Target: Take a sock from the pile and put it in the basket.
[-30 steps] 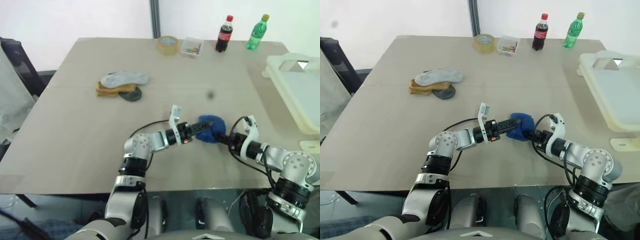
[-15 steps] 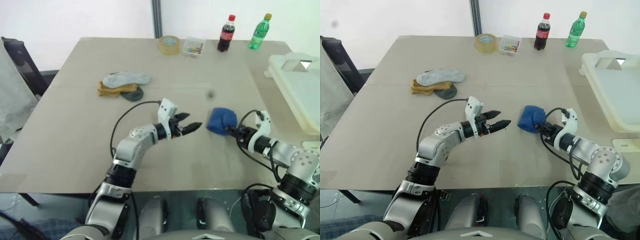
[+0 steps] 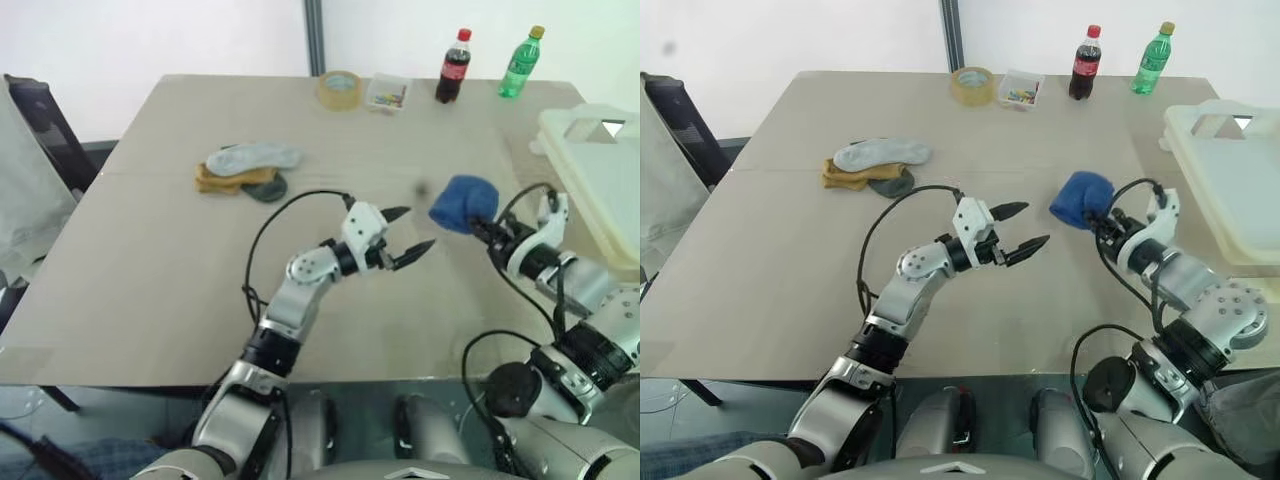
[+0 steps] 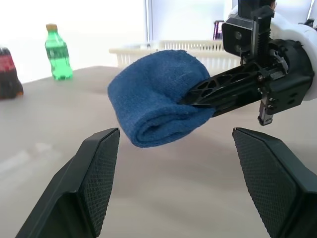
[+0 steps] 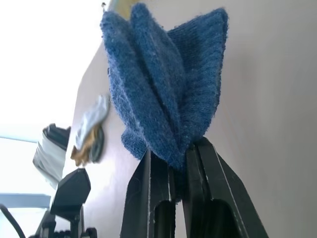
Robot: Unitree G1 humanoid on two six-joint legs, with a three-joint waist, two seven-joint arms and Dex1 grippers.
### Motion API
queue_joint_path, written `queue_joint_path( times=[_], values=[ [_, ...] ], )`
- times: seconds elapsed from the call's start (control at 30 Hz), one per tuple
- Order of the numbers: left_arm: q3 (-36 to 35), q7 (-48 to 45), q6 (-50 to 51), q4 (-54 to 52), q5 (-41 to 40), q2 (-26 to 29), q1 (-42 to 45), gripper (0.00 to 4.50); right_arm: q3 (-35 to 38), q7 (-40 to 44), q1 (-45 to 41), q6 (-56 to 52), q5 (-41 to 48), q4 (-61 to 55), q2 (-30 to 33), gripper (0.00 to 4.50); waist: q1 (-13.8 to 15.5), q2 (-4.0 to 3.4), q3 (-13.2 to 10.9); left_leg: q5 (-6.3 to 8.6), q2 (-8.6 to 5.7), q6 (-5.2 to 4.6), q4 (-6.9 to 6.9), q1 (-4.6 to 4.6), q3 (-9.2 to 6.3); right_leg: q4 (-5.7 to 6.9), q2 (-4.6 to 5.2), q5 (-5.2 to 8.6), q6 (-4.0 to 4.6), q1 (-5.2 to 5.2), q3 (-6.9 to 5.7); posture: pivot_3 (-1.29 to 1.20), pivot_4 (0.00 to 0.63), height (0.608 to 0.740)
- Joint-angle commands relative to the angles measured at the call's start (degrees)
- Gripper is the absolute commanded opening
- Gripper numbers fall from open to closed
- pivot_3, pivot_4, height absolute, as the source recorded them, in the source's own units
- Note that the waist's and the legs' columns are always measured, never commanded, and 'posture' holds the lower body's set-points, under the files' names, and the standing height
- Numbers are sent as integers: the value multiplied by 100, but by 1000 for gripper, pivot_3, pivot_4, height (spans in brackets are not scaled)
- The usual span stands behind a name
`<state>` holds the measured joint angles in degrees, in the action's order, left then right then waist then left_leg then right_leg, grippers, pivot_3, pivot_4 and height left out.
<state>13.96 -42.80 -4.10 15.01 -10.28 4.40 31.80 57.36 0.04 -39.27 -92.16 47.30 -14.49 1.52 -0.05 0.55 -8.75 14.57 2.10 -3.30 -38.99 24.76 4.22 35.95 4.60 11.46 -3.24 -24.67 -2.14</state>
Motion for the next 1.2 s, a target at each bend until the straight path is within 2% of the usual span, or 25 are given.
queue_joint_path(
  times=[0.03, 0.17, 0.3, 0.4, 0.57, 0.8, 0.9, 1.0, 1.13, 1.2],
  values=[
    [-44, -39, -117, 29, -40, -96, 113, 3886, 309, -428, -227, -33, 490, -211, 66, 60, -9, -1, 0, 0, 1, 0, 1, 0, 0, 0, -1, 0, 0, 0, 0, 0, 150, 740],
    [-132, -70, -4, 140, -175, -209, 192, 3886, 816, -900, -609, -33, 718, -49, 331, 60, -33, -8, -4, 0, 0, 0, 1, 1, 2, 0, 0, 0, 0, 0, 0, 0, 150, 740],
    [-97, -175, -58, 220, -142, -263, 297, 3886, 1703, -1300, -1321, 5, 489, 588, 999, 60, -5, -16, -9, -1, -4, -2, 0, 2, 2, 0, 4, 0, -1, 0, 1, 0, 150, 740],
    [-51, -282, 57, 132, -194, -306, 321, 3886, 2028, -1602, -1667, 329, 286, 1122, 1474, 60, -23, -16, -9, 0, -2, -2, 2, 1, 2, -1, -1, 0, -1, 0, 1, 0, 150, 740],
    [5, -296, -24, 151, -87, -357, 370, 3886, 2179, -2068, -2000, 1428, 82, 1984, 2019, 60, -52, -29, -13, -1, -2, -2, 9, 1, 10, -3, -2, 0, -1, -4, 8, 0, 150, 740],
    [-49, -194, -112, 293, -11, -457, 561, 3886, 2043, -2396, -2073, 3021, 104, 2790, 2270, 60, -59, -30, -12, -1, -2, -2, 9, -1, 16, -2, -3, 0, -2, -5, 16, 0, 150, 740],
    [-77, -155, -107, 320, -14, -491, 619, 3886, 2025, -2538, -2074, 3585, 229, 3122, 2311, 1191, -60, -31, -13, -1, -2, -2, 9, -1, 17, -3, -3, 0, -2, -5, 18, 0, 150, 740],
    [-99, -105, -152, 415, 18, -511, 673, 3886, 1942, -2658, -1949, 4146, 175, 3431, 2390, 2782, -56, -32, -13, -1, -1, -2, 9, -1, 19, -4, -3, 0, -2, -5, 19, 0, 150, 740],
    [-96, -75, -193, 481, 39, -526, 705, 3886, 1854, -2861, -1812, 4454, 345, 3583, 2406, 4455, -54, -32, -13, -1, -2, -2, 9, -1, 20, -5, -3, 0, -2, -5, 20, 0, 150, 740],
    [-95, -76, -193, 484, 34, -517, 703, 3886, 1743, -2916, -1786, 4392, 558, 3432, 2395, 4455, -57, -34, -14, -1, -2, -2, 10, -1, 21, -5, -3, 0, -2, -5, 22, 0, 150, 740]
  ],
)
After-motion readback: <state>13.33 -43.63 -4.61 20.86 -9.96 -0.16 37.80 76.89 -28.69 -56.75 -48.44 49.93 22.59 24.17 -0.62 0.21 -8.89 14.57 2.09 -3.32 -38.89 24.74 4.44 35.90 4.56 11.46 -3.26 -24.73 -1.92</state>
